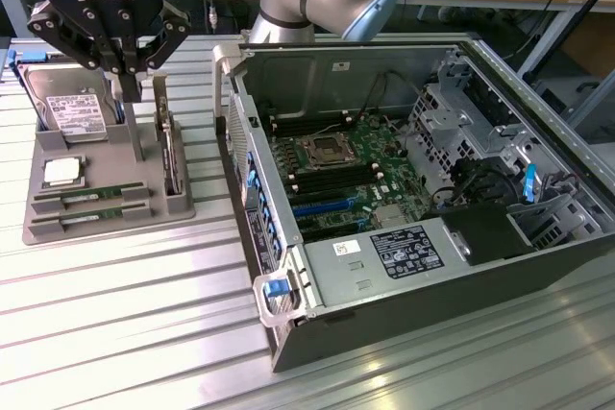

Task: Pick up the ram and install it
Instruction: 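Reach for the ram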

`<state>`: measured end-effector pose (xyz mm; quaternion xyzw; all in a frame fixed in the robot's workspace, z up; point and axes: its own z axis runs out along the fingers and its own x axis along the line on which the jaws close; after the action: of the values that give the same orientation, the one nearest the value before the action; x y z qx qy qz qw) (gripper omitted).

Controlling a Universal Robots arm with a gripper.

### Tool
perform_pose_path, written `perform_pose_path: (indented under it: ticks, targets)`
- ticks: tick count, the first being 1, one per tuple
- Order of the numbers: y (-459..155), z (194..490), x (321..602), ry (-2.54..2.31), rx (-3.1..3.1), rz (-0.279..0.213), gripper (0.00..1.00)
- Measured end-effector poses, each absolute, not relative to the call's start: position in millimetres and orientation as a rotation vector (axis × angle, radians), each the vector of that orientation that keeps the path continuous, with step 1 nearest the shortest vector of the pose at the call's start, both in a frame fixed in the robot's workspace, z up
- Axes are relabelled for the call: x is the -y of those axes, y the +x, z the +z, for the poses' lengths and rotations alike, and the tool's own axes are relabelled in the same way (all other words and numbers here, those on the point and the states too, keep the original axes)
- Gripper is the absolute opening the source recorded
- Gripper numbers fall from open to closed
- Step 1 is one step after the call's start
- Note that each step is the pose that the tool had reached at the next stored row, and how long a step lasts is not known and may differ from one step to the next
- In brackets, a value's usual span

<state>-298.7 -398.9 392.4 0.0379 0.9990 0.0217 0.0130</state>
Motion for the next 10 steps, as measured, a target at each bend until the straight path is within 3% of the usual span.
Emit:
perform_pose_path:
  ticks: [10]
  targets:
    - [-311,392,399,0.118,-3.112,0.068,0.11]
